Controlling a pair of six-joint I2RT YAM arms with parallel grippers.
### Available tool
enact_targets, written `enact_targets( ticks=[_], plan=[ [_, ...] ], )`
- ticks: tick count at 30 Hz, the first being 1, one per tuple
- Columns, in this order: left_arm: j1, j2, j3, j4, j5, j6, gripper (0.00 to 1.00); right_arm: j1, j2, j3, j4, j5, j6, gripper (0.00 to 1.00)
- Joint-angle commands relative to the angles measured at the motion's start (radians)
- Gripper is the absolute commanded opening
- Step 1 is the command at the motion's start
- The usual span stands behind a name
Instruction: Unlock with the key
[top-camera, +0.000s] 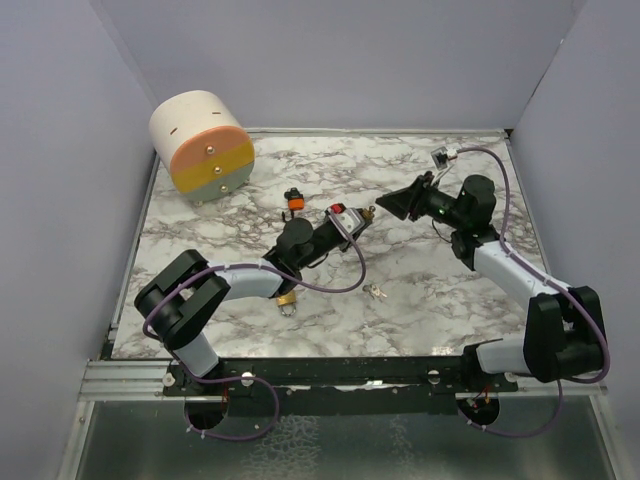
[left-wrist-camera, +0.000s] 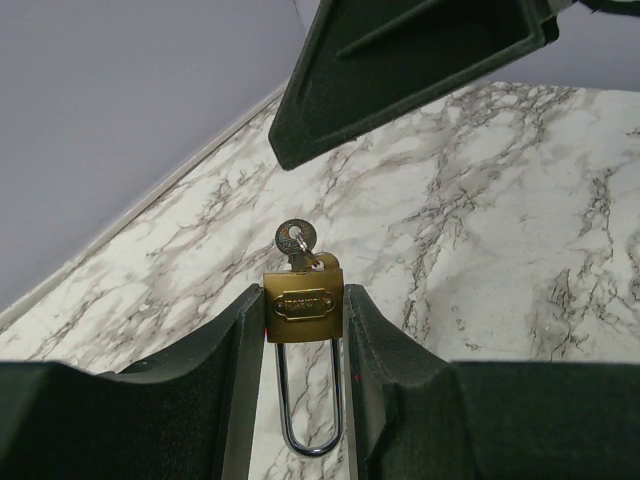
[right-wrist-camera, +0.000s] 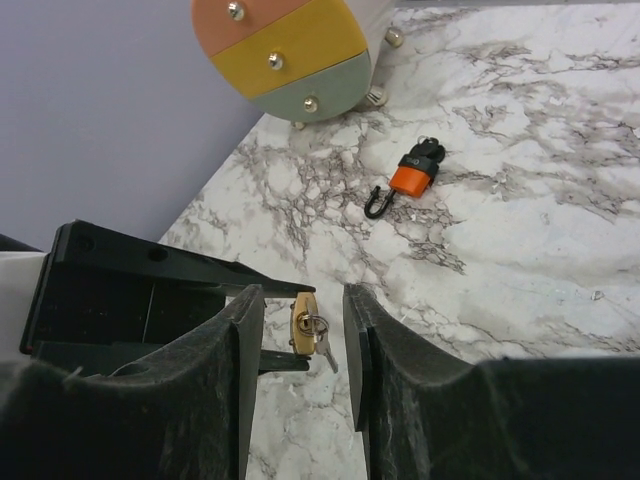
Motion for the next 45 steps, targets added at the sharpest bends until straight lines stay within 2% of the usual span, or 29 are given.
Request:
enact_targets(
  ticks=[1,9,22,45],
  plan=[
    [-0.013,-0.024,0.047,0.016,0.027,-0.011,0.00,0.000,0.029,-0.012,0.051,-0.050,0.004,0.37],
    [-0.023,-0.023,0.060,0.008,0.033,-0.008,0.00,0.001,0.049,-0.021,0.054,-0.062,-0.002,0.30],
    [-0.027,-0.023,0.064,0.000,0.030,-0.002,0.00,0.001,0.049,-0.024,0.057,-0.066,0.001,0.02],
    [-0.027,0.010,0.189,-0.006,0.050,0.038,0.00,0.009,0.041,-0.065,0.031,-0.086,-0.008,0.01]
  ],
)
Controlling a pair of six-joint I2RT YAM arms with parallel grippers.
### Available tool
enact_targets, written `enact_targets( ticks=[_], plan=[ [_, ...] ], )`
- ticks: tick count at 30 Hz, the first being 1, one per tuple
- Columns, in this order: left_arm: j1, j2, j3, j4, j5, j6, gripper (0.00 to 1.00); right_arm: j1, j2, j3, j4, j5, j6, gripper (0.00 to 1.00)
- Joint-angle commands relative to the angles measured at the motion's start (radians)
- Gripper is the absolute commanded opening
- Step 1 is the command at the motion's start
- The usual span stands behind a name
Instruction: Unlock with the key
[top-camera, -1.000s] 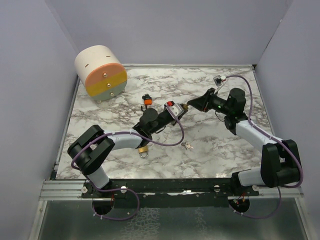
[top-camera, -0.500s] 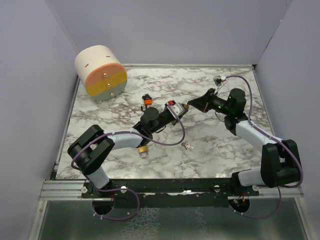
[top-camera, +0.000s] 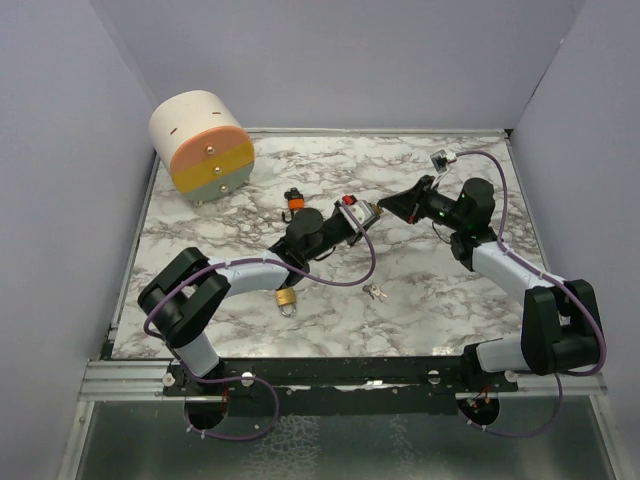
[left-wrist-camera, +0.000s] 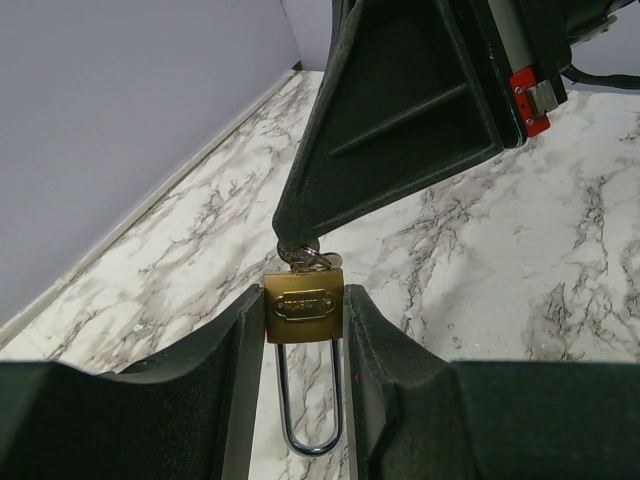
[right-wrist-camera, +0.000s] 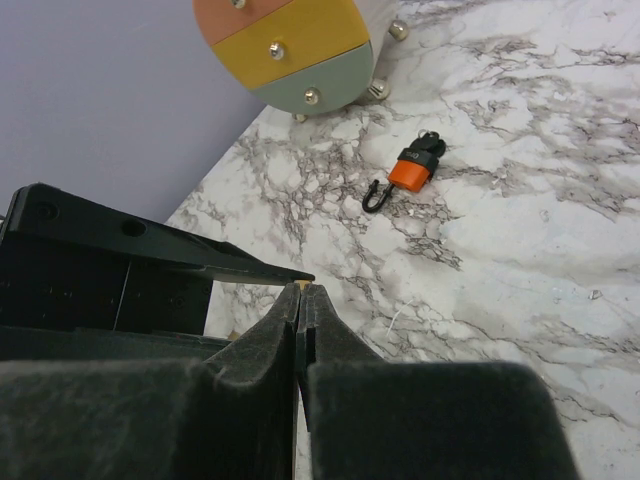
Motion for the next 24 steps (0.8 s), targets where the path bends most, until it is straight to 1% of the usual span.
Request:
enact_targets(
  ticks=[1,5,12,18,24],
  plan=[
    [-0.010,-0.003,0.069,0.117,0.037,0.019,0.00,0.016,-0.003,-0.033,-0.052,-0.034,-0.001,0.01],
    [-0.016,0.005,0.074,0.117,0.008,0.018,0.00,0.016,0.011,-0.021,-0.080,-0.013,0.015,0.01],
    [-0.056,0.022,0.091,0.107,-0.156,0.053,0.00,0.016,0.073,0.023,-0.162,0.043,0.064,0.01],
    [-0.108,0.076,0.165,-0.001,-0.306,0.069,0.00,0.016,0.117,0.045,-0.210,0.084,0.107,0.01],
    [-0.156,0.128,0.222,-0.051,-0.395,0.114,0.00,0.015,0.162,0.095,-0.276,0.105,0.133,0.01]
  ],
)
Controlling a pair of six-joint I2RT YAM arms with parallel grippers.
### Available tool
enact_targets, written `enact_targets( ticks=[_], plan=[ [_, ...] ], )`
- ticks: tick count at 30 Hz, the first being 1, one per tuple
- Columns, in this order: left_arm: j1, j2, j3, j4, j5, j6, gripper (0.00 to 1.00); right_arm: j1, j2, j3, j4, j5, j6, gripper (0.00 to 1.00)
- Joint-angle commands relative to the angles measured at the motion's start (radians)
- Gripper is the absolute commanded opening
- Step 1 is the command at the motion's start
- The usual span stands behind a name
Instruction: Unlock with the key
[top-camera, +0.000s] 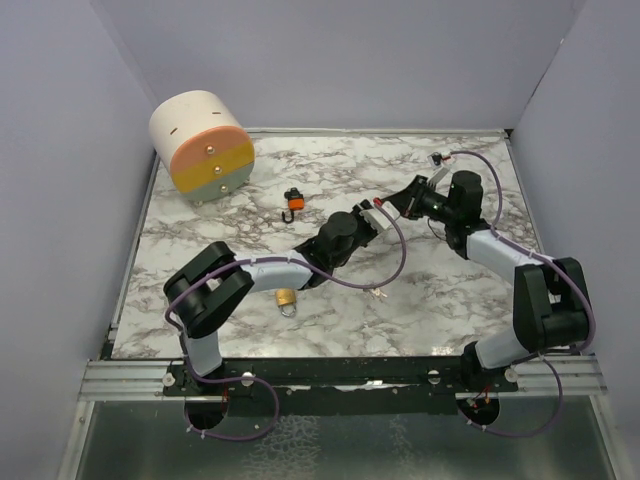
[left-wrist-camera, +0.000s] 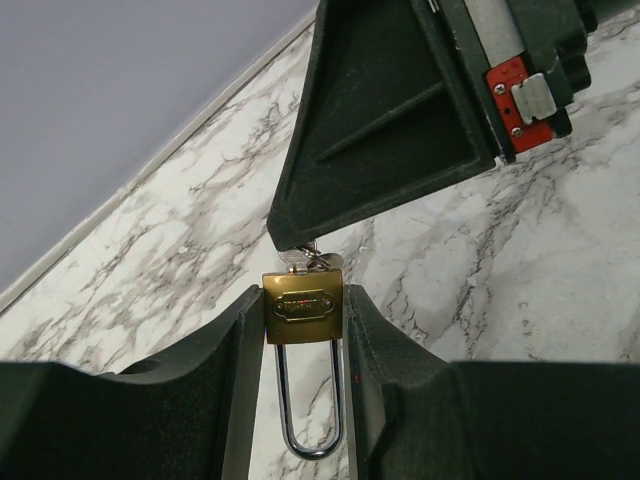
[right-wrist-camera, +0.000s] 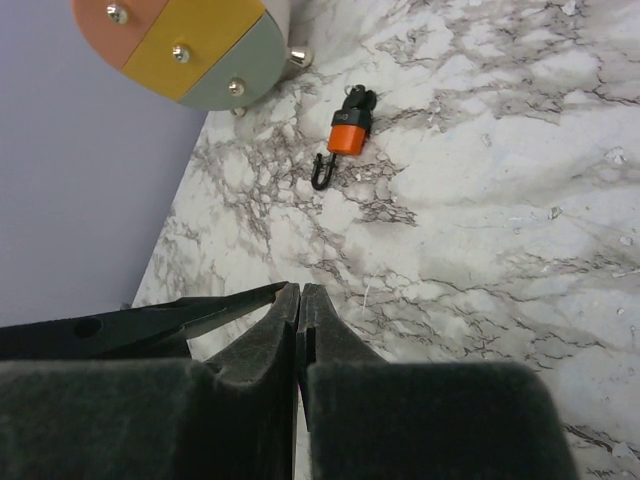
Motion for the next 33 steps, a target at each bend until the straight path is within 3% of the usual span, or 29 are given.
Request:
enact_targets(
  ticks=[1,9,16,18,21,24,29,33],
  plan=[
    [-0.063,0.018,0.102,0.101,-0.075,0.051,0.00,0.023,0.055,0.042,-0.158,-0.005,0.038,0.01],
    [-0.099,0.069,0.156,0.037,-0.211,0.079,0.00,0.023,0.109,0.095,-0.244,0.014,0.061,0.01],
    [-0.104,0.089,0.168,-0.002,-0.245,0.062,0.00,0.023,0.112,0.102,-0.225,-0.007,0.083,0.01],
    [-0.102,0.095,0.171,-0.020,-0.250,0.047,0.00,0.020,0.100,0.099,-0.186,-0.008,0.102,0.06],
    [-0.098,0.100,0.162,-0.047,-0.263,0.013,0.00,-0.004,0.074,0.096,-0.141,-0.008,0.118,0.26],
    [-0.085,0.096,0.146,-0.084,-0.267,-0.042,0.00,-0.044,0.043,0.100,-0.128,0.007,0.120,0.37],
    [-0.049,0.076,0.111,-0.138,-0.261,-0.146,0.00,-0.121,0.008,0.113,-0.141,0.010,0.096,0.43],
    [-0.007,0.061,0.126,-0.208,-0.271,-0.236,0.00,-0.131,-0.001,0.154,-0.258,0.062,-0.020,0.45]
  ],
)
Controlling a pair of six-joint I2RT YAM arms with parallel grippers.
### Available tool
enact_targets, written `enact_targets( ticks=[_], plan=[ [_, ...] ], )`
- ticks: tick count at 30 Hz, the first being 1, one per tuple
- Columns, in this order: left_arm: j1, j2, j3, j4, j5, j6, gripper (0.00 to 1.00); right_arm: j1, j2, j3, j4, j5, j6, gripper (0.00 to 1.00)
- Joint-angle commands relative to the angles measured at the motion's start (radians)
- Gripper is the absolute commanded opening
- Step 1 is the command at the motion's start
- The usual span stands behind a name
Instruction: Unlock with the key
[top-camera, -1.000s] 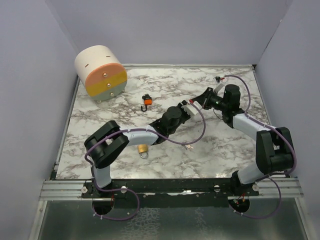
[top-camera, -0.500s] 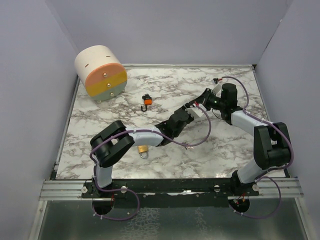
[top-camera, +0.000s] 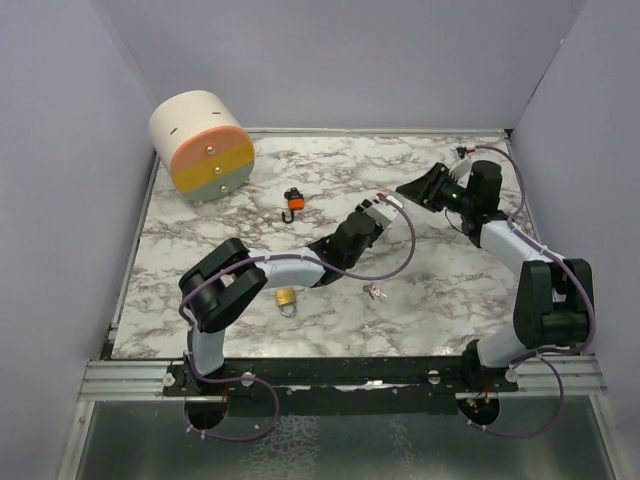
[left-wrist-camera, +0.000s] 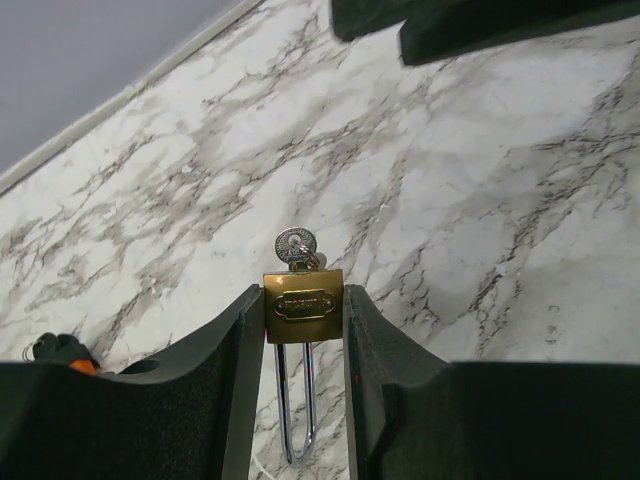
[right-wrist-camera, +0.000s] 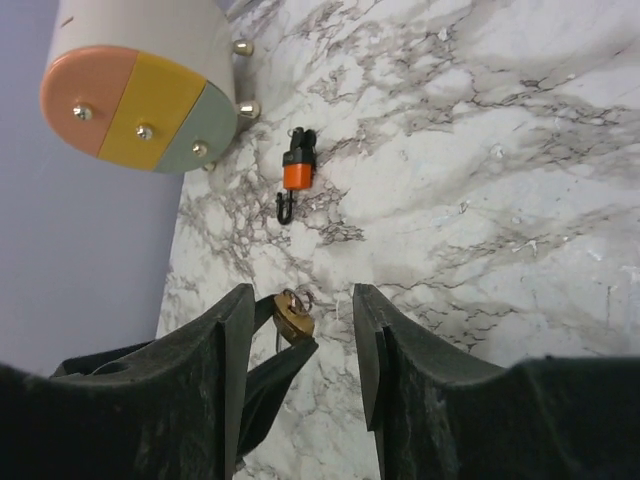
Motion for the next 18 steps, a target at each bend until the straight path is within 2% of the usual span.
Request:
enact_targets(
  ticks=[1,3,7,12,18],
  plan=[
    [0.054,-0.046,0.014,-0.081,-0.009,-0.161,0.00,-0.007,-0.029,0.061,-0.114,0.044,-0.140,0.45],
    [0.087,-0.056,0.043,-0.134,0.008,-0.250,0.00,-0.007,-0.022,0.061,-0.166,0.053,-0.184,0.46],
    [0.143,-0.067,0.116,-0.233,0.052,-0.429,0.00,-0.004,-0.014,0.008,-0.168,0.026,-0.217,0.47],
    [0.147,-0.066,0.168,-0.252,0.001,-0.591,0.00,0.049,-0.001,-0.033,-0.157,0.037,-0.230,0.48],
    [0.148,-0.040,0.203,-0.263,0.013,-0.756,0.00,0.142,0.054,-0.022,-0.128,0.096,-0.218,0.48]
  ],
)
